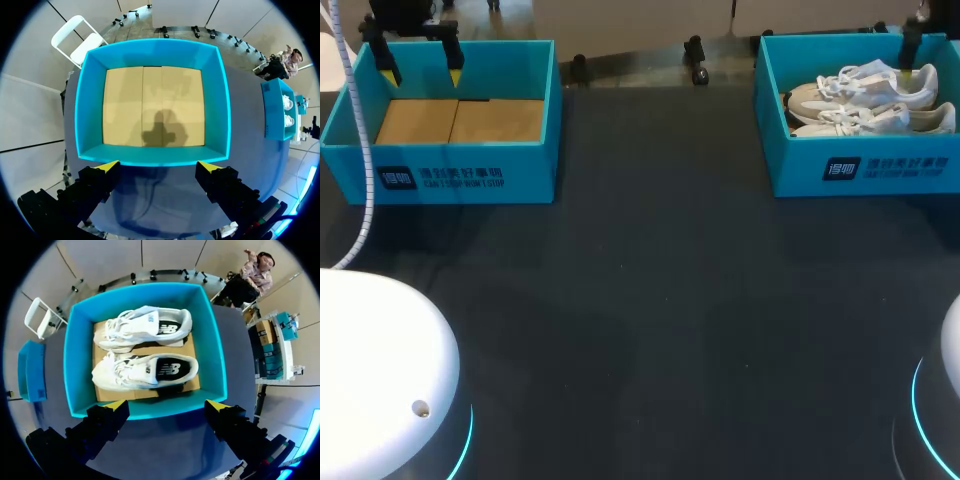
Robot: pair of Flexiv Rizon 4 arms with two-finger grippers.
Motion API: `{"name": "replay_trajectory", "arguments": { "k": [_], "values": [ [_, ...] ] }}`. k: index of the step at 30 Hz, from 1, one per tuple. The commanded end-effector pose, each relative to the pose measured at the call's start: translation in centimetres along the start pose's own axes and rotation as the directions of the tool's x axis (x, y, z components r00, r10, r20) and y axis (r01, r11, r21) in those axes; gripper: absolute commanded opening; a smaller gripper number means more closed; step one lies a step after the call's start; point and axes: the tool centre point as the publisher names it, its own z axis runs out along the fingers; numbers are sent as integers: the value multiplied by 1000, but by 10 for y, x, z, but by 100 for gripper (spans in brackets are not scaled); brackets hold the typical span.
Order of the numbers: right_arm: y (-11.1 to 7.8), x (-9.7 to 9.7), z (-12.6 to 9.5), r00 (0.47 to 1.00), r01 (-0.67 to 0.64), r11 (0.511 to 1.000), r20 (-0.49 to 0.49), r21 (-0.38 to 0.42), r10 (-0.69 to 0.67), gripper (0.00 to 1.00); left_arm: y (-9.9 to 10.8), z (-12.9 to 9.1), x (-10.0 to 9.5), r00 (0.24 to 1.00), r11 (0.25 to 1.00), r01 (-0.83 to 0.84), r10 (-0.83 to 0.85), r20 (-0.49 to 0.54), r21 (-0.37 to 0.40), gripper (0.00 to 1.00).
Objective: Take the shoe out of the shoebox, open the shoe tongue, remove and reinsert the insole, then place the shoe into the shoebox
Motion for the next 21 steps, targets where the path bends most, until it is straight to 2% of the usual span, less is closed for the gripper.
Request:
{"name": "replay_trajectory", "arguments": {
  "k": [1,9,11,12,13,18,21],
  "values": [
    [4,-6,17,1000,-14,1000,10,0,14,100,0,0,0,1000,1000,0,0,1,0,100],
    [14,-18,47,998,-66,998,20,1,66,100,0,0,0,1000,1000,0,0,1,0,100],
    [16,-21,53,997,-73,997,22,0,73,86,0,0,0,1000,1000,0,0,1,0,100],
    [17,-22,55,997,-76,997,24,1,76,84,0,0,0,1000,1000,0,0,1,0,100],
    [19,-23,58,997,-77,997,25,1,77,75,0,0,0,1000,1000,0,0,1,0,100],
    [26,-29,71,996,-83,997,40,-6,83,71,0,0,0,1000,1000,0,0,1,0,100],
    [30,-31,80,995,-88,996,43,1,88,64,0,0,0,1000,1000,0,0,1,0,100]
  ]
}}
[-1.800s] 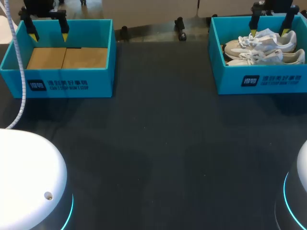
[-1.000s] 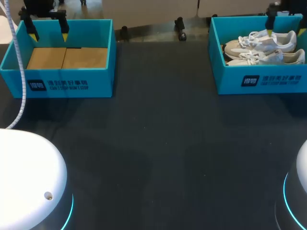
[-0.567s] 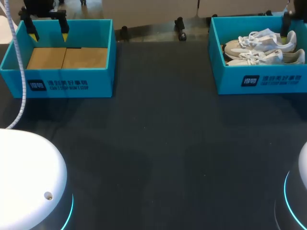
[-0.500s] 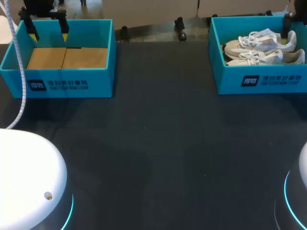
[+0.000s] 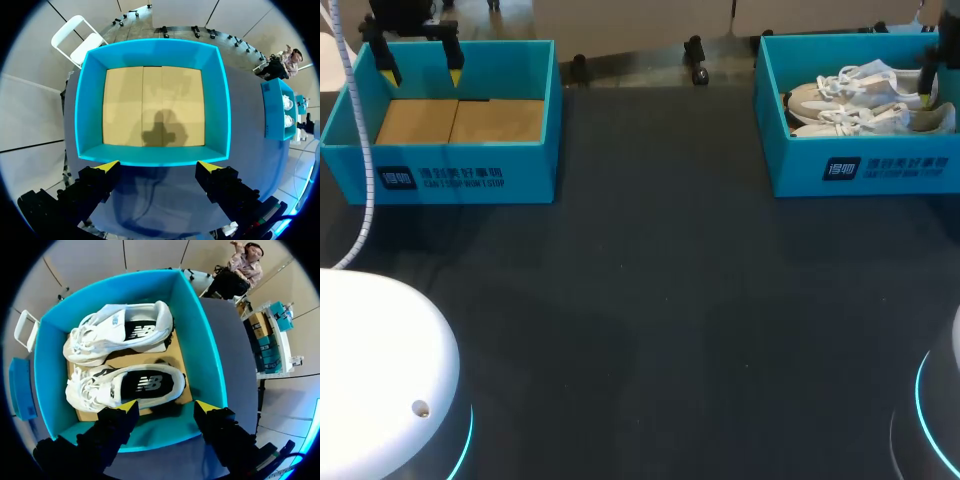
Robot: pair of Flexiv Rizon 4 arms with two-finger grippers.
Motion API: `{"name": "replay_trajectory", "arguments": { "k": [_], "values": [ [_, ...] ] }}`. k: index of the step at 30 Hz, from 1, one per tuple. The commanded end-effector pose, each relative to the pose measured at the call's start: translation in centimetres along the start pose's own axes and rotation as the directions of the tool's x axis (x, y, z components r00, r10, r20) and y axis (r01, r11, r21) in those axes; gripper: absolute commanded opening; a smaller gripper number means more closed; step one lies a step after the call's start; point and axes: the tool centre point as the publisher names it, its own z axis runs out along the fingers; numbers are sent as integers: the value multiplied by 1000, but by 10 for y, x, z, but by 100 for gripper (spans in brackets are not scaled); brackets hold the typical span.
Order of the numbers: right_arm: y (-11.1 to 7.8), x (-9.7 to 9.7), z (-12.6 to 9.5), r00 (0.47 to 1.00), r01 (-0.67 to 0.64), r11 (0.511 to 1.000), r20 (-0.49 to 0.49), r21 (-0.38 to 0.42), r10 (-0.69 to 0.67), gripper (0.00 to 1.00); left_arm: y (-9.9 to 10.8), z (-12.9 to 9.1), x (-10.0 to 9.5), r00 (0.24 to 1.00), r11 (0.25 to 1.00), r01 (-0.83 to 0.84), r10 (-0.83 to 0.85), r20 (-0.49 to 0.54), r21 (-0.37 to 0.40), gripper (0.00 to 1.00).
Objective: Take the shoe out of the shoebox, open the shoe tongue, remove and reinsert the insole, then place the shoe into the shoebox
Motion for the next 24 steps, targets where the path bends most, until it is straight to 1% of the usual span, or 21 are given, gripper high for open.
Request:
{"name": "replay_trajectory", "arguments": {
  "k": [1,4,6,7,13,16,18,22,24],
  "values": [
    [10,0,16,1000,-2,1000,5,14,2,64,0,0,0,1000,1000,0,0,1,0,100],
    [15,-4,27,1000,-7,1000,11,14,7,60,0,0,0,1000,1000,0,0,1,0,100],
    [17,-7,32,1000,-15,1000,19,16,14,55,0,0,0,1000,1000,0,0,1,0,100],
    [18,-8,34,1000,-16,1000,19,17,16,55,0,0,0,1000,1000,0,0,1,0,100],
    [21,-12,45,1000,-21,1000,14,21,21,57,0,0,0,1000,1000,0,0,1,0,100],
    [23,-12,51,1000,-24,999,11,24,23,55,0,0,0,1000,1000,0,0,1,0,100],
    [23,-12,56,1000,-24,999,10,25,23,57,0,0,0,1000,1000,0,0,1,0,100],
    [21,-11,65,1000,-27,999,8,28,27,56,0,0,0,1000,1000,0,0,1,0,100],
    [20,-11,68,1000,-28,999,7,28,28,60,0,0,0,1000,1000,0,0,1,0,100]
  ]
}}
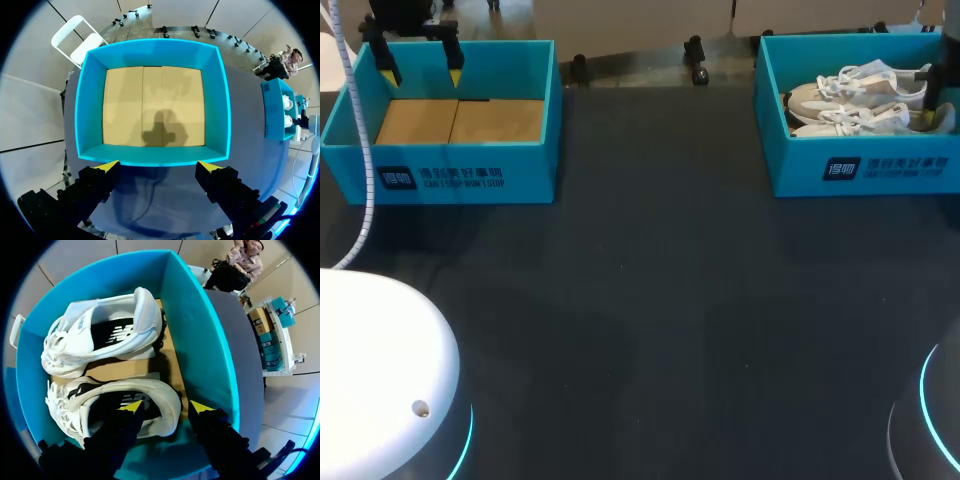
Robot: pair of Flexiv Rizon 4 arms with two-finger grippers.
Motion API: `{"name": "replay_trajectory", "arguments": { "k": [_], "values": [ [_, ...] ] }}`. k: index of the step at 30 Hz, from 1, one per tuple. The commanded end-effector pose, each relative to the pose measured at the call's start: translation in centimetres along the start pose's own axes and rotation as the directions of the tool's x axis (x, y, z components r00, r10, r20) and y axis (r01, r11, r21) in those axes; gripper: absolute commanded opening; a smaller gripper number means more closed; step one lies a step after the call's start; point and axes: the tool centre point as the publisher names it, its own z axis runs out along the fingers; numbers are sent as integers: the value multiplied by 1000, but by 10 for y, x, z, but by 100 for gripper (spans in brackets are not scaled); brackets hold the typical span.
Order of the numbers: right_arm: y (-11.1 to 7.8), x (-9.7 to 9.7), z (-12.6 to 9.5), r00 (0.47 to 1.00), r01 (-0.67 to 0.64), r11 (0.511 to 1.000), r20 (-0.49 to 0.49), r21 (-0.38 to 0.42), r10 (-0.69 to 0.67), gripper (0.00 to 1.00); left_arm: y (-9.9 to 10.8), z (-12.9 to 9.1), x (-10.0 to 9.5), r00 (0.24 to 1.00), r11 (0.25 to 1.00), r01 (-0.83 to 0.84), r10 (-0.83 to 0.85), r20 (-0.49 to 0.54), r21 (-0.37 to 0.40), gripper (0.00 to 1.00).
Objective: Take the shoe out of the shoebox, open the shoe tongue, remove and reinsert the insole, then place the shoe into the shoebox
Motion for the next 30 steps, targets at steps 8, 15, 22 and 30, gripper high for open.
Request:
{"name": "replay_trajectory", "arguments": {
  "k": [8,15,22,30],
  "values": [
    [-1,-2,24,1000,1,1000,1,14,-1,65,0,0,0,1000,1000,0,0,1,0,100],
    [1,-2,33,1000,20,999,15,27,-20,48,0,0,0,1000,1000,0,0,1,0,100],
    [1,-5,38,999,18,999,35,44,-19,0,0,0,0,1000,1000,0,0,1,0,100],
    [-5,-18,27,998,-4,999,57,51,1,0,0,0,0,1000,1000,0,0,1,0,100]
  ]
}}
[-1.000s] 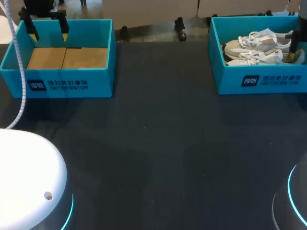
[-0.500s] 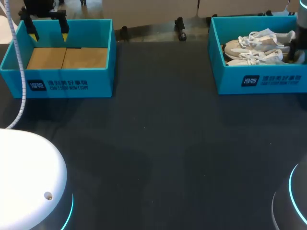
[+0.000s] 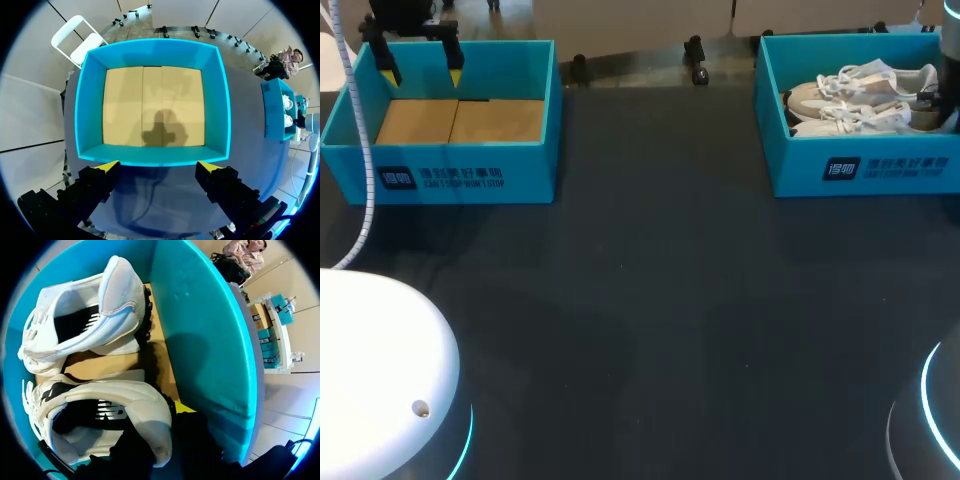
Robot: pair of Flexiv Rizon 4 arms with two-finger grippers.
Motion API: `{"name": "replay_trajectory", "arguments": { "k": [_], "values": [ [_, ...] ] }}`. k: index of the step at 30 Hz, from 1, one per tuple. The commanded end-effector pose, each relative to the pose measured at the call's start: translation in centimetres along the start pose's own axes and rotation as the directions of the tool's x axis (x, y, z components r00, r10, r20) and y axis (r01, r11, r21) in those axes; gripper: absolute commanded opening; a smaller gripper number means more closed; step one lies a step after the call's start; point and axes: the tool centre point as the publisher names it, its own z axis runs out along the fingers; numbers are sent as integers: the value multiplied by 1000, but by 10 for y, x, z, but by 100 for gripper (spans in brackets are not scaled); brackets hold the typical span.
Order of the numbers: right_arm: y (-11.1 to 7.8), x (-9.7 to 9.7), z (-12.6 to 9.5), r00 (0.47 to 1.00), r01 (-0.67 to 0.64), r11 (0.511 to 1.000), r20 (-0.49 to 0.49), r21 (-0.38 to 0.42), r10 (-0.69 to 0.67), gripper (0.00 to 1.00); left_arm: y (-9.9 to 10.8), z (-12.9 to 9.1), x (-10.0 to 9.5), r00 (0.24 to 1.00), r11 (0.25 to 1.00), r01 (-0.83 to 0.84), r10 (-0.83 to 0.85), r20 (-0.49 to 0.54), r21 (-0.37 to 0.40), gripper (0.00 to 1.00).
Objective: Take the shoe out of the shoebox, open the shoe tongue, remove and reinsert the insole, then place the shoe into the shoebox
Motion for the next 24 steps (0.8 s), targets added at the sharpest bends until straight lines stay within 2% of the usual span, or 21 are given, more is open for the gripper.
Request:
{"name": "replay_trajectory", "arguments": {
  "k": [1,6,14,24],
  "values": [
    [-2,-4,-12,1000,-3,1000,14,-2,3,0,0,0,0,1000,1000,0,0,1,0,100],
    [-8,-13,-40,999,20,1000,47,9,-20,0,0,0,0,1000,1000,0,0,1,0,100],
    [-6,-24,-79,998,18,1000,61,3,-18,0,0,0,0,1000,1000,0,0,1,0,100],
    [-3,-26,-136,996,9,1000,91,-28,-7,0,0,0,0,1000,1000,0,0,1,0,100]
  ]
}}
